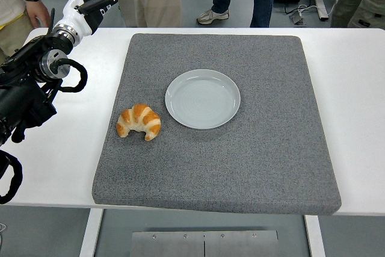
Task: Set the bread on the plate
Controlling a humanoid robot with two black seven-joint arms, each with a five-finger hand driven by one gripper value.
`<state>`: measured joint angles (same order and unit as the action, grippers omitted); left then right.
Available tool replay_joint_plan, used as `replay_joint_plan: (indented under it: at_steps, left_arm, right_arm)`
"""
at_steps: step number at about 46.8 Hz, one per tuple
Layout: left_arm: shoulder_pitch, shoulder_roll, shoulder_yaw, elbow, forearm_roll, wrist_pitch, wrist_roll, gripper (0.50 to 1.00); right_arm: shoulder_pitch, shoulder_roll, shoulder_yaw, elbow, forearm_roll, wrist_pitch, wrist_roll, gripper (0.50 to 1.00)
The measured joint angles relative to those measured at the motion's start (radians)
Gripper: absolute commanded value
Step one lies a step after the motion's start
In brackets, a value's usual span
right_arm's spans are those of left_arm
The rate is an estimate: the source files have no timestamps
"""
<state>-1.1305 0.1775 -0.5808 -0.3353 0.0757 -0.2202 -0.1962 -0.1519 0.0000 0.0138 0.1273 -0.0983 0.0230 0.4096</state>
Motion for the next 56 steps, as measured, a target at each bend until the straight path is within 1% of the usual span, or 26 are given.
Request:
replay_joint_plan:
  at_steps: [7,13,16,19,25,29,35,38,41,47,52,56]
  left_arm:
    - [0.005,0.070,0.005,-0.144,-0.001,0.018,0.006,0.978]
    - [0.006,0.090,0.006,-0.207,0.000,0.061,0.008,0.978]
    - [0.006,0.102,0.006,-0.246,0.001,0.073,0.019,0.978]
    - [0.006,0.130,0.006,-0.297,0.002,0.086,0.060,0.978]
    - [0.009,0.183,-0.008,-0.422,0.005,0.147,0.188,0.978]
    - [0.012,0.216,-0.009,-0.496,0.011,0.165,0.233,0.978]
    - [0.014,0.239,-0.007,-0.546,0.016,0.168,0.241,0.978]
    - [0.014,0.263,0.000,-0.590,0.035,0.169,0.241,0.978]
    - [0.015,0.297,0.007,-0.646,0.093,0.176,0.240,0.978]
    - [0.023,0.347,0.017,-0.760,0.299,0.264,0.243,0.978]
    - [0.049,0.382,0.026,-0.860,0.386,0.287,0.250,0.978]
    - [0.060,0.435,0.076,-0.937,0.432,0.314,0.270,0.978]
  right_arm:
    - [0.000,0.000,0.000,0.000,0.000,0.000,0.000,1.000]
    - [0.000,0.000,0.000,0.000,0.000,0.000,0.000,1.000]
    - [0.000,0.000,0.000,0.000,0.000,0.000,0.000,1.000]
    - [0.000,0.000,0.000,0.000,0.000,0.000,0.000,1.000]
    - [0.000,0.000,0.000,0.000,0.000,0.000,0.000,1.000]
    - [0.000,0.000,0.000,0.000,0.000,0.000,0.000,1.000]
    - [0.000,0.000,0.000,0.000,0.000,0.000,0.000,1.000]
    - [0.000,0.000,0.000,0.000,0.000,0.000,0.000,1.000]
    - [0.000,0.000,0.000,0.000,0.000,0.000,0.000,1.000]
    - [0.000,0.000,0.000,0.000,0.000,0.000,0.000,1.000]
    - [0.000,0.000,0.000,0.000,0.000,0.000,0.000,1.000]
    - [0.000,0.000,0.000,0.000,0.000,0.000,0.000,1.000]
